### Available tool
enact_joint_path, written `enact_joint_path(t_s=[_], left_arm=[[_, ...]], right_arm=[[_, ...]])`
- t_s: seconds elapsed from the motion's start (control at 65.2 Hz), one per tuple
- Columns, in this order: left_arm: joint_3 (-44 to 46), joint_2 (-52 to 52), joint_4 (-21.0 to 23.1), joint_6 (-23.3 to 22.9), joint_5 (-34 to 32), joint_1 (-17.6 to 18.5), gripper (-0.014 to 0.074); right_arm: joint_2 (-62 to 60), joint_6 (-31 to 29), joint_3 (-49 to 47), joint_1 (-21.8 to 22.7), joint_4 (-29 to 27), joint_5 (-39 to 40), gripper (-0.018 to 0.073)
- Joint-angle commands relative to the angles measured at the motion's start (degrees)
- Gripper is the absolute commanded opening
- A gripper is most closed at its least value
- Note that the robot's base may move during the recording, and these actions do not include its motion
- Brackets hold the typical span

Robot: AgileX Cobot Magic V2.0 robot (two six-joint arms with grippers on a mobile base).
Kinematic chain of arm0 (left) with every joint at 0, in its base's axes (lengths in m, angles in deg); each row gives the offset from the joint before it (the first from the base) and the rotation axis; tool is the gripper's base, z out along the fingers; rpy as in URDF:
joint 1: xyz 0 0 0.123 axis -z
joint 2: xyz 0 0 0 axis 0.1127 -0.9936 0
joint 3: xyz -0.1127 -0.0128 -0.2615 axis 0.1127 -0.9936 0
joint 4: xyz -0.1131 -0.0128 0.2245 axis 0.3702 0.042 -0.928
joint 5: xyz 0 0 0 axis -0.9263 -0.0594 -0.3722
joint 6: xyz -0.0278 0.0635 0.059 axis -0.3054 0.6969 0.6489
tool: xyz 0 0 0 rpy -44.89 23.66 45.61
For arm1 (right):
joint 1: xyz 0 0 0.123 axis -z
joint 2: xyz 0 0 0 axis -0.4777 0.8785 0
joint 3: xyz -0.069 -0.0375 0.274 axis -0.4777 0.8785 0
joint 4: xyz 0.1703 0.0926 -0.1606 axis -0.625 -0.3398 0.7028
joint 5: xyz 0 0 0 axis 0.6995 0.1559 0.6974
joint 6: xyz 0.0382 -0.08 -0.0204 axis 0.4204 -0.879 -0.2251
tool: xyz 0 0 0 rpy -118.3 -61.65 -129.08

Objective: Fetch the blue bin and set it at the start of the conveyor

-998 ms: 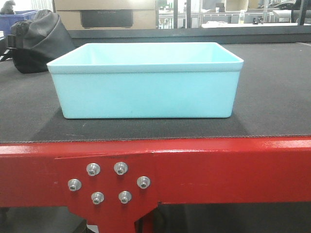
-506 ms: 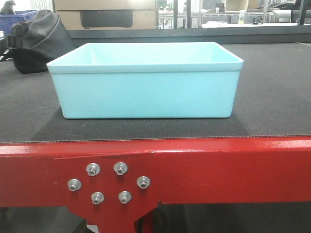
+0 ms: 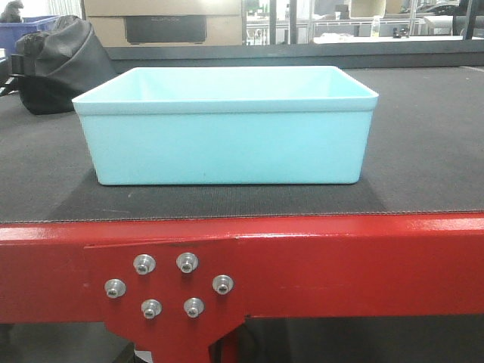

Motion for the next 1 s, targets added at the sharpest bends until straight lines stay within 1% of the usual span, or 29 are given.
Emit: enact_joint_path(t_s=[0.0, 0.077, 0.107, 0.982], left_arm=[[0.09, 0.33, -0.18, 0.73, -1.26, 0.44, -0.0111], [0.09, 0.33, -0.18, 3.76, -1.23, 0.44, -0.0111], [0.09, 0.33, -0.18, 4.00, -1.35, 0.44, -0.0111], [0.09, 0.33, -0.30, 4.11, -1.48, 0.44, -0.0111]], right_arm=[[-0.17, 0.14, 0.01, -0.13, 0.46, 1.29, -0.0163], [-0.17, 0.14, 0.01, -0.13, 0.46, 1.29, -0.0163], [-0.17, 0.14, 0.01, -0.13, 0.46, 1.29, -0.0163], [-0.17, 0.14, 0.01, -0.13, 0.46, 1.29, -0.0163]])
